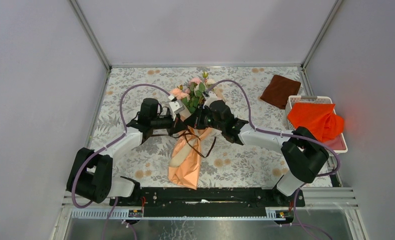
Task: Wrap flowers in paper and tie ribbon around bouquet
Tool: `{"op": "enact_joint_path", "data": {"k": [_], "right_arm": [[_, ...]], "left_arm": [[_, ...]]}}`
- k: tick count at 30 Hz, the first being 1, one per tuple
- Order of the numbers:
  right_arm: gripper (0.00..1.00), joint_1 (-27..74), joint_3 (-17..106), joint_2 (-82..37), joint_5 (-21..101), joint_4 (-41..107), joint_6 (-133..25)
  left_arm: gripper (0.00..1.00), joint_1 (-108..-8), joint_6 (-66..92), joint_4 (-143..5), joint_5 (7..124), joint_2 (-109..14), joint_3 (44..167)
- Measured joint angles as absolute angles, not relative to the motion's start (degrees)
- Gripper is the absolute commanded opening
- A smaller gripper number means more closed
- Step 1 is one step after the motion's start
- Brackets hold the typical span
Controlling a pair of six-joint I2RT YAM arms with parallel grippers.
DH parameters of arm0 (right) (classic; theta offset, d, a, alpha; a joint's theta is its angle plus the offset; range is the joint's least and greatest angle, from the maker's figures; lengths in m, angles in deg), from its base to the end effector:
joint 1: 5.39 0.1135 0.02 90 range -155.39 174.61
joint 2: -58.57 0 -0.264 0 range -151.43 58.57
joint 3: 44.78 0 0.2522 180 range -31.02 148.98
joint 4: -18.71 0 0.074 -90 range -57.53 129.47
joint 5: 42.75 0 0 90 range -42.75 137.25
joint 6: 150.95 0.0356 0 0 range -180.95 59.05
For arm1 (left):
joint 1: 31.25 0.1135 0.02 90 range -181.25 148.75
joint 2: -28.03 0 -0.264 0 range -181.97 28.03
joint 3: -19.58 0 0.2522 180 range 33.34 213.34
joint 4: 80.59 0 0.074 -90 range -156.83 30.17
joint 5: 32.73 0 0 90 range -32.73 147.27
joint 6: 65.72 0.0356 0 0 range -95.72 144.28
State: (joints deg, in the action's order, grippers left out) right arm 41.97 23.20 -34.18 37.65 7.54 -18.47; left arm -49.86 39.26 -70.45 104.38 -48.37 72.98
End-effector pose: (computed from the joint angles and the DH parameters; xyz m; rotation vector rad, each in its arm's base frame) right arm 0.2447 0.2745 0.2459 -0.2161 1.9830 1.2243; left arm 0.2498 -0.1116 0.2179 1.0380 1.7924 -0.9129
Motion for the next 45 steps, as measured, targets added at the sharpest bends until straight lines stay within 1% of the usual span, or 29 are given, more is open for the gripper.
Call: {"op": "enact_joint_path", "data": {"k": [2,3,8,11,14,16,19,22,28,34,45], "right_arm": [[0.17,41.9,23.2,-34.3,37.8,7.8,-18.5],[0.21,41.9,23.2,-34.3,37.8,7.9,-18.7],[0.27,42.0,22.2,-32.6,38.2,9.2,-23.2],[0.28,42.2,19.4,-28.5,38.2,10.9,-27.5],[0.21,42.3,18.0,-25.7,37.1,11.3,-32.3],[0.2,42.3,17.5,-25.3,35.3,11.0,-35.3],[0.22,42.3,17.6,-27.0,32.0,10.8,-38.4],[0.22,42.4,19.1,-31.7,29.5,10.7,-40.3],[0.25,42.5,20.5,-38.0,28.8,10.3,-41.8],[0.26,42.5,20.6,-38.2,30.7,7.8,-43.2],[0.29,42.2,21.6,-38.2,33.1,8.0,-47.3]], "left_arm": [[0.0,-49.8,38.9,-70.6,104.4,-48.9,73.0],[0.0,-49.8,38.8,-70.6,104.5,-48.9,73.0],[0.0,-48.4,38.5,-71.0,105.1,-48.9,72.8],[0.0,-47.1,38.1,-71.6,105.7,-48.9,72.2],[0.0,-46.3,37.6,-71.7,106.5,-49.0,71.8],[0.0,-46.1,37.4,-71.7,107.3,-49.0,71.8],[0.0,-45.9,37.0,-71.8,107.9,-49.0,71.8],[0.0,-45.9,36.8,-72.0,108.5,-49.0,71.7],[0.0,-45.8,36.6,-72.0,109.0,-49.0,71.6],[0.0,-45.8,36.6,-72.0,109.5,-49.2,71.6],[0.0,-45.6,37.1,-72.0,109.6,-49.8,71.6]]}}
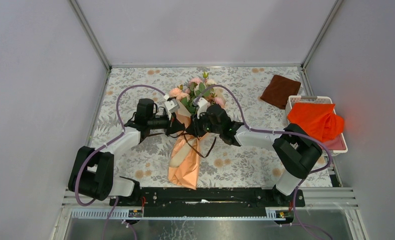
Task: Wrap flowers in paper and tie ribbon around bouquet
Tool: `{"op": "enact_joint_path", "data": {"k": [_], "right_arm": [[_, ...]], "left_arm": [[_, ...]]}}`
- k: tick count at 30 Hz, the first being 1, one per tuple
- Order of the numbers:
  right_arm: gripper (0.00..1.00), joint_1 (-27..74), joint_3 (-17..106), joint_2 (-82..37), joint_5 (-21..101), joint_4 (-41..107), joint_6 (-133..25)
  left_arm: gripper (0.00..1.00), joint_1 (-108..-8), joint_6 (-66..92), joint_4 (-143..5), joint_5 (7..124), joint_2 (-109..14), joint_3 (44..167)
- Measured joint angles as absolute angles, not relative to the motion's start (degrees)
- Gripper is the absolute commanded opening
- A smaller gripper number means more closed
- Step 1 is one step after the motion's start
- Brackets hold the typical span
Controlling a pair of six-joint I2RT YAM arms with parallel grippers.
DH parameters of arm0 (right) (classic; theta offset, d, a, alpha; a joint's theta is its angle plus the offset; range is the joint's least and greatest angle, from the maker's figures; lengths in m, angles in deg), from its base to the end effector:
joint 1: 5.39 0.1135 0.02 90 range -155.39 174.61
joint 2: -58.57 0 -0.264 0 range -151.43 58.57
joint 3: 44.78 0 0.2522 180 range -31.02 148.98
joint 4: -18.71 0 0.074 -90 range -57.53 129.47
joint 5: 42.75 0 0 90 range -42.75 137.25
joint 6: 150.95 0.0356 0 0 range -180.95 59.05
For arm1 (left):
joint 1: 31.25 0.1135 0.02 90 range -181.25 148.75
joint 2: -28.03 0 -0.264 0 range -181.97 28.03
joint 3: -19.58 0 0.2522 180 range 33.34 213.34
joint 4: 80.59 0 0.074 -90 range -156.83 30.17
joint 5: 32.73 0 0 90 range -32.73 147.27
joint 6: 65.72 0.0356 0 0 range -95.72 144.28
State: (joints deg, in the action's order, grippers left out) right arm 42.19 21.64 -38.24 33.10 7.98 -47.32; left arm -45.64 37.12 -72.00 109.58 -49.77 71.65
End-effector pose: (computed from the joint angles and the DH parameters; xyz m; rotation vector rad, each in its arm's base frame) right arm 0.2439 0.2798 0.2115 -0.7565 1.8750 0.9377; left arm 0.2550 -0.0945 0.2081 0.9725 1.8172 -0.9939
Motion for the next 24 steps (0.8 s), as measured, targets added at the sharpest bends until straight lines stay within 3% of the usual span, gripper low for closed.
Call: {"op": "enact_joint_path", "data": {"k": [10,15,21,24], "right_arm": [[0.31,41.4,23.4,-39.4,32.8,9.4,-49.1],[0.24,41.4,23.7,-41.0,32.7,9.6,-49.2],[0.01,41.4,23.8,-41.1,32.9,9.9,-49.1],[0.0,41.4,23.7,-41.1,33.3,9.7,-49.0]], "left_arm": [[0.0,-45.6,37.4,-72.0,109.6,-50.0,71.6],[0.0,-45.4,37.4,-72.0,109.6,-50.0,71.6],[0.0,-45.4,37.5,-72.0,109.7,-50.1,71.6],[0.0,-45.4,37.5,-72.0,109.6,-50.3,71.6]]}}
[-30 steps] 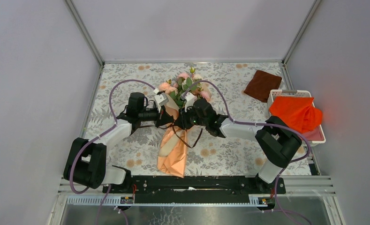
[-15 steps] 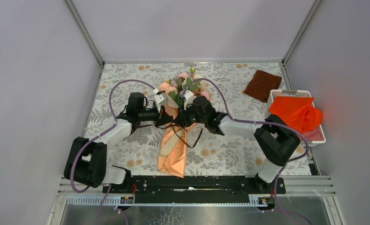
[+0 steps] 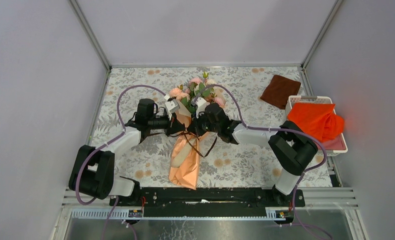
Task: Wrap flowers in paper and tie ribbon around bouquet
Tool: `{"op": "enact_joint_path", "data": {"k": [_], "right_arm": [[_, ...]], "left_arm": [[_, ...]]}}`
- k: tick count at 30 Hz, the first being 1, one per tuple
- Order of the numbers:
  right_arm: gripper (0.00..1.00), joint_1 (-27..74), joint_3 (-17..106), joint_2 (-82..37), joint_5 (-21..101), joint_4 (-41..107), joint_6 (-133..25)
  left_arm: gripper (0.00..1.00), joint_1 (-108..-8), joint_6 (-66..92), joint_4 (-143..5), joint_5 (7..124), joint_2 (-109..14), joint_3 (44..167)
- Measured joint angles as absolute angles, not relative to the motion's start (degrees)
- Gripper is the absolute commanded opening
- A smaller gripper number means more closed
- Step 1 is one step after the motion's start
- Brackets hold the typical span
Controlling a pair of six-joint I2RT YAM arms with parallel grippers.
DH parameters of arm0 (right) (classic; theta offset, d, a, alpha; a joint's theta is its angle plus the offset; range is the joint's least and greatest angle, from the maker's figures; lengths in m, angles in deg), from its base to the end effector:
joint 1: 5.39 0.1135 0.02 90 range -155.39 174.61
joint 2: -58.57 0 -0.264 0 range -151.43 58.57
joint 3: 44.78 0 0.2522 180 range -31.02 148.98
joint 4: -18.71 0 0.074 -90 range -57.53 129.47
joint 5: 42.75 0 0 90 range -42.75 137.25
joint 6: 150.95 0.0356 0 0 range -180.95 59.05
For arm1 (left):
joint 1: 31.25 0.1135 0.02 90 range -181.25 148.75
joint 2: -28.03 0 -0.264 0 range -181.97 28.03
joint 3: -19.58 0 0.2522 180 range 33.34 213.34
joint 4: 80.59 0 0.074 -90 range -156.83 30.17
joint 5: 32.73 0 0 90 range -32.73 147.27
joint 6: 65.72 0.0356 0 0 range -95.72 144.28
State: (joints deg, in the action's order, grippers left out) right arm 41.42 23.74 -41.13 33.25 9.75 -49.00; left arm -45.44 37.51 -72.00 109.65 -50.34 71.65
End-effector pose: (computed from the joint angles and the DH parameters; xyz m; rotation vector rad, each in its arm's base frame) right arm 0.2543 0.2835 0.2021 -0.7766 1.9083 0.8963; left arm 0.2562 -0.0939 0.2056 0.9734 1.8228 -0.9932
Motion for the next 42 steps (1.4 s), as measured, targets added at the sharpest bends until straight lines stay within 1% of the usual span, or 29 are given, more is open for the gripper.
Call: {"op": "enact_joint_path", "data": {"k": [11,19,20,23,25,27,31,34,36,42], "right_arm": [[0.0,41.4,18.4,-35.7,34.5,8.5,-47.7],[0.0,41.4,15.3,-33.7,29.9,6.3,-46.8],[0.01,41.4,14.8,-33.6,29.1,6.1,-46.8],[0.21,41.3,14.0,-33.4,26.3,6.6,-46.8],[0.31,41.3,14.0,-33.4,24.8,6.9,-46.7],[0.36,41.3,14.1,-33.4,23.5,7.4,-46.8],[0.39,40.3,15.3,-33.4,21.8,8.9,-46.4],[0.4,38.5,17.2,-33.4,21.6,9.6,-45.4],[0.37,37.7,18.5,-33.5,21.6,9.7,-44.3],[0.21,37.3,21.3,-36.0,22.6,10.5,-41.1]], "left_arm": [[0.0,-45.4,37.5,-72.0,109.3,-51.5,71.6],[0.0,-45.4,37.5,-72.0,108.7,-54.1,71.7],[0.0,-45.4,37.5,-72.0,108.7,-54.2,71.7],[0.0,-45.4,37.5,-72.0,108.8,-54.2,71.7],[0.0,-45.4,37.5,-72.0,108.8,-54.2,71.7],[0.0,-45.4,37.5,-72.0,108.8,-54.2,71.7],[0.0,-45.4,37.5,-72.0,109.0,-54.2,71.7],[0.0,-45.4,37.5,-72.0,109.2,-54.2,71.7],[0.0,-45.4,37.5,-72.0,109.4,-54.2,71.7],[0.0,-45.4,37.5,-72.0,109.4,-54.2,71.7]]}}
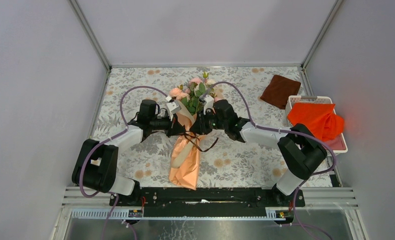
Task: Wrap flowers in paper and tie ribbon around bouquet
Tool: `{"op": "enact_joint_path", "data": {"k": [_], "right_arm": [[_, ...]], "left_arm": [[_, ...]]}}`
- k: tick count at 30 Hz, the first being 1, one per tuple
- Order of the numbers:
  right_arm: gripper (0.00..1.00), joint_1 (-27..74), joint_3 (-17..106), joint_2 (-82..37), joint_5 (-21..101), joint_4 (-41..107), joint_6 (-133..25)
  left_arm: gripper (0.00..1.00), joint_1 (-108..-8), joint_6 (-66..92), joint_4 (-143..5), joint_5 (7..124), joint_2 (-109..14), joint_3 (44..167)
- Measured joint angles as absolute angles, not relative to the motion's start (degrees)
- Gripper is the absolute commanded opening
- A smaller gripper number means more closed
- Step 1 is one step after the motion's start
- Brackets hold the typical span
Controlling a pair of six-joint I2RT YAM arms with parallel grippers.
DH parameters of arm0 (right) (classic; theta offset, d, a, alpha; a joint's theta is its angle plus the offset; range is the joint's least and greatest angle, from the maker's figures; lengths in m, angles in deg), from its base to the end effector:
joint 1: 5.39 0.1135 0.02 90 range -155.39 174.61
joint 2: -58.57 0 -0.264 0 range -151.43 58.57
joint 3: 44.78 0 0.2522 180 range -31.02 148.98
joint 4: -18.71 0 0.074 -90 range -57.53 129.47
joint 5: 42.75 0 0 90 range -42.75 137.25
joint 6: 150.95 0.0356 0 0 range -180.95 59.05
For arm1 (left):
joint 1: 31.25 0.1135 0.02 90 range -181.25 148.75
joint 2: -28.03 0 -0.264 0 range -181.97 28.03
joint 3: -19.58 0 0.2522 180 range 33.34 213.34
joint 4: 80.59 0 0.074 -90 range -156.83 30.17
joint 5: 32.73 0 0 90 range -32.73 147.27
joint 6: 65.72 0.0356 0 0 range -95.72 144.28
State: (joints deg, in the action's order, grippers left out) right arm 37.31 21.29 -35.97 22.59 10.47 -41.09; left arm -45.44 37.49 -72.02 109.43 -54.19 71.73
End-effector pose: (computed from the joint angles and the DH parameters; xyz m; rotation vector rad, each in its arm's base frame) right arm 0.2563 0.2567 0.2197 -0.7087 1.9381 1.1196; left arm 0.2620 -0.0953 0.1889 0.9596 1.8878 -1.0174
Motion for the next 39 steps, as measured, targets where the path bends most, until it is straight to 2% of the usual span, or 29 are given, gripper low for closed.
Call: {"op": "enact_joint_path", "data": {"k": [4,20,29,39], "right_arm": [[0.14,37.3,21.5,-36.2,26.6,13.9,-40.1],[0.11,37.3,32.3,-44.2,35.8,25.0,-45.6],[0.11,37.3,32.9,-45.0,28.0,27.1,-47.7],[0.12,36.5,30.2,-45.1,17.3,19.3,-42.8]], "left_arm": [[0.0,-45.4,37.5,-72.0,109.5,-54.2,71.7],[0.0,-45.4,37.5,-72.0,110.3,-54.2,71.7],[0.0,-45.4,37.5,-72.0,110.3,-54.2,71.7],[0.0,-45.4,37.5,-72.0,110.3,-54.2,71.7]]}}
